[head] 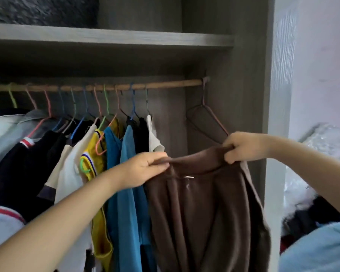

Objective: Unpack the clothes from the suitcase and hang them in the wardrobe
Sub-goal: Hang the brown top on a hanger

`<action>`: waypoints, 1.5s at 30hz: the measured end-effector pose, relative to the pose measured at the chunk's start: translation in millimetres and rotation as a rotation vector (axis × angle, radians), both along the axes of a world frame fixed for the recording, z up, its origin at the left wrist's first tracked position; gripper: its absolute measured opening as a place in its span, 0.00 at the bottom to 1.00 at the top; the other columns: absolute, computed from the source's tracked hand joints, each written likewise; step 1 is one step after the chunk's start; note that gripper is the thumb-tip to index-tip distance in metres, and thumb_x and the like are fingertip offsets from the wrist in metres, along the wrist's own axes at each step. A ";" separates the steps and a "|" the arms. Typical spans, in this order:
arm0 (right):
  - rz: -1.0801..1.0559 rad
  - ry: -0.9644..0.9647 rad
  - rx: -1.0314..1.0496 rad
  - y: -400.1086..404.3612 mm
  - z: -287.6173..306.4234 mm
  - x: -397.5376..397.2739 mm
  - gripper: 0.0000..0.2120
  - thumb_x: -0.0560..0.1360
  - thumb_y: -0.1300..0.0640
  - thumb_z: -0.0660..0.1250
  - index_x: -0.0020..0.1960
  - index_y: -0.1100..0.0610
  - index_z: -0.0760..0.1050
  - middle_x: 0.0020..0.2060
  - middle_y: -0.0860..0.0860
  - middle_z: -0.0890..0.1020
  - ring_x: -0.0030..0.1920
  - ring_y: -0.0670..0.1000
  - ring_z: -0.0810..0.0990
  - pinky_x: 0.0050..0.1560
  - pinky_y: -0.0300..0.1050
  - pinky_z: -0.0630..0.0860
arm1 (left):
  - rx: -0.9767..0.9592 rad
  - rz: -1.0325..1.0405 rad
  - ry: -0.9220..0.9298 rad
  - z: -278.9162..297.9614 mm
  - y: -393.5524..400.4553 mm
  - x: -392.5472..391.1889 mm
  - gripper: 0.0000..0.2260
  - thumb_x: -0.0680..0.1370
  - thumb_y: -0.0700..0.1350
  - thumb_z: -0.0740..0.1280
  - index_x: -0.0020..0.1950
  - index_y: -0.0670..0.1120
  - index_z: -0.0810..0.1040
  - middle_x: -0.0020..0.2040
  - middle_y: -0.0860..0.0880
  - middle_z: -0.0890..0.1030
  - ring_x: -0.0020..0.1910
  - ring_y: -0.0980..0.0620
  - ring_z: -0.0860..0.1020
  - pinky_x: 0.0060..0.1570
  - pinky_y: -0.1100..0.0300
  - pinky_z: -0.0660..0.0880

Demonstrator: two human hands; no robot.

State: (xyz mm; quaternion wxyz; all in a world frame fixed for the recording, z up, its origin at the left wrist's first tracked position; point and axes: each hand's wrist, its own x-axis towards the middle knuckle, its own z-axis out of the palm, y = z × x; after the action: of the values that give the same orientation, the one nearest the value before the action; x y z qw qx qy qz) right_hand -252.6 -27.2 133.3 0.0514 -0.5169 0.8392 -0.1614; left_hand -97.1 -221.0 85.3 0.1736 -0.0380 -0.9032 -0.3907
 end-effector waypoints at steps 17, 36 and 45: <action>-0.584 0.633 -0.205 -112.9 0.5 -98.2 0.19 0.80 0.63 0.49 0.69 0.64 0.64 0.62 0.59 0.74 0.61 0.58 0.75 0.56 0.49 0.73 | -0.818 0.542 0.213 52.3 -43.1 4.2 0.09 0.79 0.43 0.56 0.41 0.44 0.71 0.34 0.42 0.76 0.38 0.41 0.76 0.35 0.54 0.64; -0.420 0.055 -0.893 -134.6 -17.9 -84.2 0.11 0.77 0.64 0.57 0.52 0.70 0.74 0.51 0.69 0.78 0.52 0.65 0.77 0.47 0.50 0.70 | -0.816 0.601 0.353 50.3 -62.7 22.9 0.19 0.68 0.58 0.47 0.38 0.46 0.71 0.31 0.37 0.76 0.32 0.39 0.75 0.35 0.45 0.70; -0.087 -0.627 -1.144 -139.6 -146.3 -77.8 0.18 0.75 0.55 0.62 0.29 0.53 0.61 0.17 0.44 0.64 0.21 0.41 0.61 0.28 0.39 0.57 | -0.939 0.567 0.279 44.3 -63.7 32.7 0.27 0.68 0.58 0.46 0.42 0.37 0.74 0.29 0.38 0.76 0.29 0.40 0.76 0.31 0.49 0.69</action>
State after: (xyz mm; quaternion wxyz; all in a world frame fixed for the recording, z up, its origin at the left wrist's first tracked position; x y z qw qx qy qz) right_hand -330.3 -166.7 -13.0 0.0041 -0.3566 0.5860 -0.7276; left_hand -64.4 -284.7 129.6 0.3540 0.0818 -0.9234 0.1237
